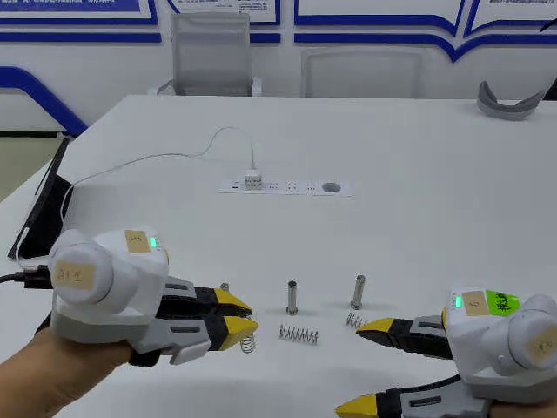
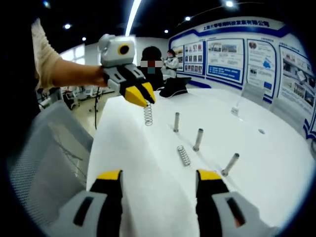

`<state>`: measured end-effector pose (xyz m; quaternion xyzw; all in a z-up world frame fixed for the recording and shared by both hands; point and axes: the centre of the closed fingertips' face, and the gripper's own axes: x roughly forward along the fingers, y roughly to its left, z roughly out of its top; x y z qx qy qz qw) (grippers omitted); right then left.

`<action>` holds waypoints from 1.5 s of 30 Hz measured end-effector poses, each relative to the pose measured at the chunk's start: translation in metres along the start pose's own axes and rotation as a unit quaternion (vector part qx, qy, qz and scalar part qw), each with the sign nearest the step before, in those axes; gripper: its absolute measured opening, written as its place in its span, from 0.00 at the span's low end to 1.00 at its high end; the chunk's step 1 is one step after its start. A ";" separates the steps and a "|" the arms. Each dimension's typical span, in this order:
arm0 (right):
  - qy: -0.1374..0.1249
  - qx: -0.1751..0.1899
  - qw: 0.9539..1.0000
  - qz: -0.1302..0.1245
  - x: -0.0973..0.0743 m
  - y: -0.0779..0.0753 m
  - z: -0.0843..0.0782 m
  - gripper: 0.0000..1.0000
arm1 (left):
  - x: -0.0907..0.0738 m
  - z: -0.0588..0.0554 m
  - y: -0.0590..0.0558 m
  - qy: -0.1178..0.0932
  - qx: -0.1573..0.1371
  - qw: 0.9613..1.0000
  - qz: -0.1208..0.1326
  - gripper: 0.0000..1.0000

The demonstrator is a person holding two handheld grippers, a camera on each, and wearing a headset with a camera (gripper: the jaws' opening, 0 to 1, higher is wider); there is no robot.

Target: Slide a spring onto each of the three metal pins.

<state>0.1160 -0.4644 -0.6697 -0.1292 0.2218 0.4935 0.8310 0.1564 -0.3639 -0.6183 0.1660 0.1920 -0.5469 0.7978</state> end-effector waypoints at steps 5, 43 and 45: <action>0.003 0.016 1.000 -0.021 -0.012 -0.012 -0.009 0.66 | -0.004 0.002 0.016 0.001 -0.003 1.000 0.016 0.08; -0.009 0.071 0.994 -0.087 -0.042 -0.038 -0.027 0.70 | 0.007 -0.004 0.093 0.025 -0.021 0.996 0.079 0.08; -0.009 0.072 0.994 -0.086 -0.041 -0.038 -0.027 0.70 | 0.008 -0.005 0.093 0.028 -0.020 0.996 0.079 0.08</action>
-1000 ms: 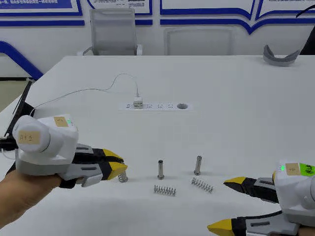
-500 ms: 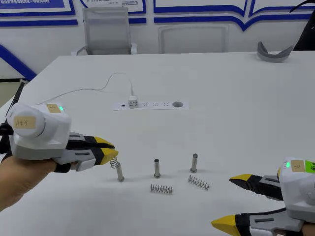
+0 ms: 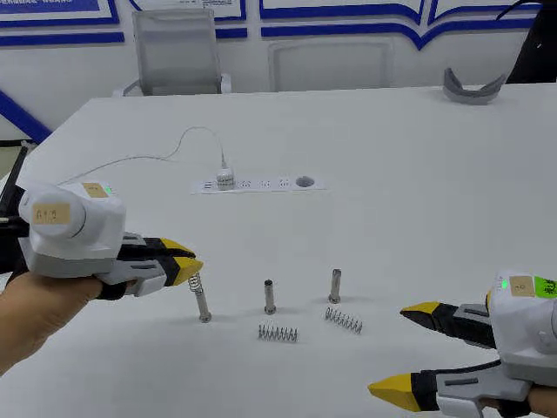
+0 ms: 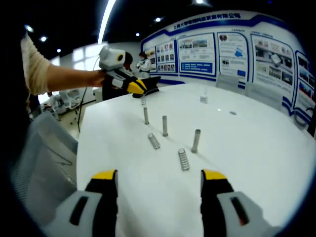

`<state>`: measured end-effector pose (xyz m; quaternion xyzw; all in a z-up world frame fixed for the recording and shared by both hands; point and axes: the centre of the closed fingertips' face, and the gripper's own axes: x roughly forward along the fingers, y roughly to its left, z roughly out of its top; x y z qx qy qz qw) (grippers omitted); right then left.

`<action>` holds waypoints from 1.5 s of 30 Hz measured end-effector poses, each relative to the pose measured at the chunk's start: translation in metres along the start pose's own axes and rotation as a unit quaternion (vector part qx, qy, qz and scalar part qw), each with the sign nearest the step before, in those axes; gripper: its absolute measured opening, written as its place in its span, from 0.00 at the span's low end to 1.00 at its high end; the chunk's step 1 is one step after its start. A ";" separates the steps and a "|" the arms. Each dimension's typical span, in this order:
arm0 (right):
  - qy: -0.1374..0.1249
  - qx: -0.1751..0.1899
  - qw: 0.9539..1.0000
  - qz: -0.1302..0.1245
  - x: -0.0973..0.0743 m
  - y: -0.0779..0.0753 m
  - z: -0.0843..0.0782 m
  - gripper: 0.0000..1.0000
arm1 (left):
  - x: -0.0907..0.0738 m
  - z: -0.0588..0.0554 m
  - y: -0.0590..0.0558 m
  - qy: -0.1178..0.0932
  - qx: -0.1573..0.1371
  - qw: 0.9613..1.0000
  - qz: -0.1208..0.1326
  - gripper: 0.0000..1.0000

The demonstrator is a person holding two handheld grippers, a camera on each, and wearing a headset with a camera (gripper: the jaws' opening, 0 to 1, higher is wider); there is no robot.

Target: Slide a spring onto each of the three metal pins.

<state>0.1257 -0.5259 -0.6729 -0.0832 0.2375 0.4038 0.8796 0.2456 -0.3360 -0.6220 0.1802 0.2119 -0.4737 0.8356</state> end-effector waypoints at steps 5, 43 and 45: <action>0.000 0.001 1.000 0.000 0.000 0.000 0.000 0.69 | 0.001 -0.002 0.000 0.004 0.000 1.000 0.000 0.08; 0.003 0.011 1.000 0.002 0.001 0.001 -0.004 0.68 | 0.019 -0.026 -0.004 0.023 0.005 1.000 -0.001 0.09; 0.003 0.013 1.000 0.002 0.001 0.000 -0.004 0.68 | 0.020 -0.028 -0.005 0.025 0.007 1.000 -0.002 0.09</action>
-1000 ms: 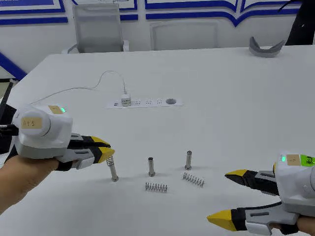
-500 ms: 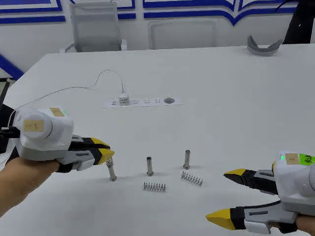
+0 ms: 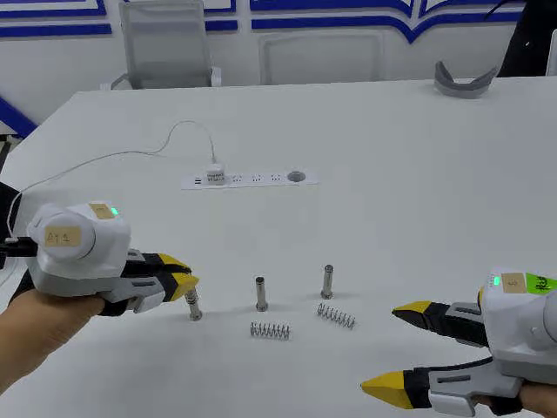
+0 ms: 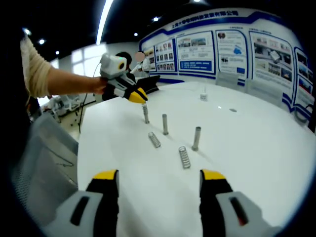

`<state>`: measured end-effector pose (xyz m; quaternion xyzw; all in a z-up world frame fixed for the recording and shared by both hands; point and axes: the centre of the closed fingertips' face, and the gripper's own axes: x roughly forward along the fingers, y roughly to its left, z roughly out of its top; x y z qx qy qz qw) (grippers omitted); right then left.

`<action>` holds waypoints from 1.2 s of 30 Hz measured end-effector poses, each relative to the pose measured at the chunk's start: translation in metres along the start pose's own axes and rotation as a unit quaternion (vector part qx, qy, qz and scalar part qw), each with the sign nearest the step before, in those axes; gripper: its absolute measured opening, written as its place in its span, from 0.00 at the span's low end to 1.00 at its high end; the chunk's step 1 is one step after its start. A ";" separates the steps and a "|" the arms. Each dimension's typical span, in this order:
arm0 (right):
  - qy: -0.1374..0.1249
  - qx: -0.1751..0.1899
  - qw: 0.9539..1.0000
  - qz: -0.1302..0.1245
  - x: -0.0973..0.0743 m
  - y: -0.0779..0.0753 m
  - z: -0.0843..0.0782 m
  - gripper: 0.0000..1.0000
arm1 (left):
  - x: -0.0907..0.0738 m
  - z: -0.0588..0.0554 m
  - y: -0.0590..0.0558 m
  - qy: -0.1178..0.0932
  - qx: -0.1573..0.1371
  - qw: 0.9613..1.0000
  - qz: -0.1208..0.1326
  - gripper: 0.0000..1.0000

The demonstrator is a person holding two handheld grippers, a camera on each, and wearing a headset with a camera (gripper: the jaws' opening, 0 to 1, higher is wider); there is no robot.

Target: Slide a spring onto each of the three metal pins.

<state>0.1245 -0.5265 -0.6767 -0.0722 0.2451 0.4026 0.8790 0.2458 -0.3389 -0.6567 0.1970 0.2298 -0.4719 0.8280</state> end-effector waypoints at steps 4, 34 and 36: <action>-0.001 0.003 1.000 0.000 0.000 -0.001 -0.001 0.68 | 0.004 -0.005 0.001 0.005 -0.002 1.000 -0.001 0.09; 0.006 0.005 1.000 0.005 0.003 0.003 -0.004 0.67 | 0.014 -0.023 0.000 0.013 -0.004 1.000 0.005 0.10; 0.006 0.005 1.000 0.005 0.003 0.003 -0.004 0.67 | 0.015 -0.023 0.000 0.013 -0.004 1.000 0.006 0.10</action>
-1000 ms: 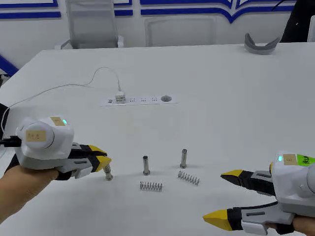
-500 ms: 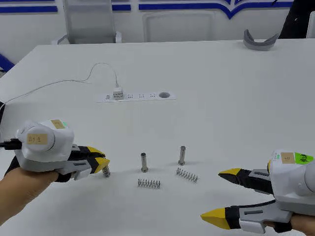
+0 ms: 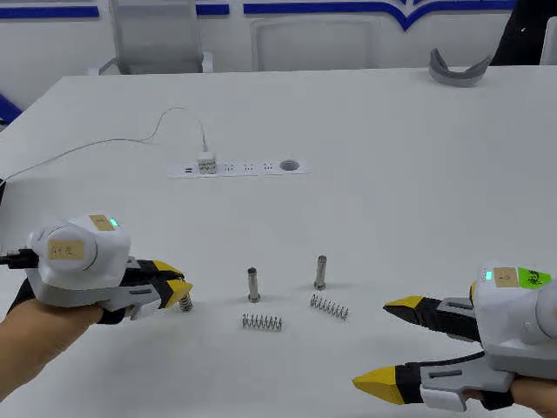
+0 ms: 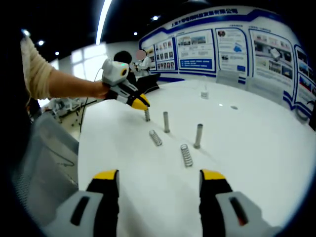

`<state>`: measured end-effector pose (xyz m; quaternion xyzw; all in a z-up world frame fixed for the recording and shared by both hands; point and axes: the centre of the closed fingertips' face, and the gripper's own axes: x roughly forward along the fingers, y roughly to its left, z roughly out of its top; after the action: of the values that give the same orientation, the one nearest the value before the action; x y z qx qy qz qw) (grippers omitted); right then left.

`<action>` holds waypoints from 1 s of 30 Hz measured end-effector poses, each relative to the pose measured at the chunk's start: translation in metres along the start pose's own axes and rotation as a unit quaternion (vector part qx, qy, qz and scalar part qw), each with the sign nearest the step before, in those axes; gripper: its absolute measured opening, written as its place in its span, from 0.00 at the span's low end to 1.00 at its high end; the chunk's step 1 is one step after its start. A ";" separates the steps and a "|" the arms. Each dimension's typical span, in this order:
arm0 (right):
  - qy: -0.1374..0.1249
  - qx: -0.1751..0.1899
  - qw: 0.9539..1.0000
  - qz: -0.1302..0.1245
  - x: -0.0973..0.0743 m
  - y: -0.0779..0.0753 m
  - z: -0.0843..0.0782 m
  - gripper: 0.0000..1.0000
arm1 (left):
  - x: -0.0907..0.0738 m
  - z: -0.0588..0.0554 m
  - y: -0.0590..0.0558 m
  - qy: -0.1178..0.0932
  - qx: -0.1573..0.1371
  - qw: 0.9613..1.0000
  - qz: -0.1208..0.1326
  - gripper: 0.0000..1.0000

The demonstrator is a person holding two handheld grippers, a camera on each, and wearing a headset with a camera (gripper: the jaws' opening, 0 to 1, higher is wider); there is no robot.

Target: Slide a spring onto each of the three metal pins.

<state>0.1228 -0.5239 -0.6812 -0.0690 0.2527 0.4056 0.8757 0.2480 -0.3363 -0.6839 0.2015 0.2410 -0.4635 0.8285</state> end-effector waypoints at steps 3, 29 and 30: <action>0.001 0.000 1.000 0.000 0.000 0.000 0.000 0.67 | 0.000 -0.001 0.000 0.000 -0.002 1.000 0.000 0.13; 0.004 -0.006 1.000 0.006 0.004 0.004 0.000 0.67 | -0.037 0.009 -0.003 -0.051 -0.064 0.996 0.027 0.50; 0.004 -0.006 1.000 0.006 0.004 0.004 0.000 0.67 | -0.039 0.010 -0.004 -0.053 -0.064 0.996 0.027 0.50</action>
<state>0.1220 -0.5186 -0.6825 -0.0739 0.2539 0.4125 0.8717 0.2288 -0.3181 -0.6537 0.1293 0.2204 -0.4341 0.8638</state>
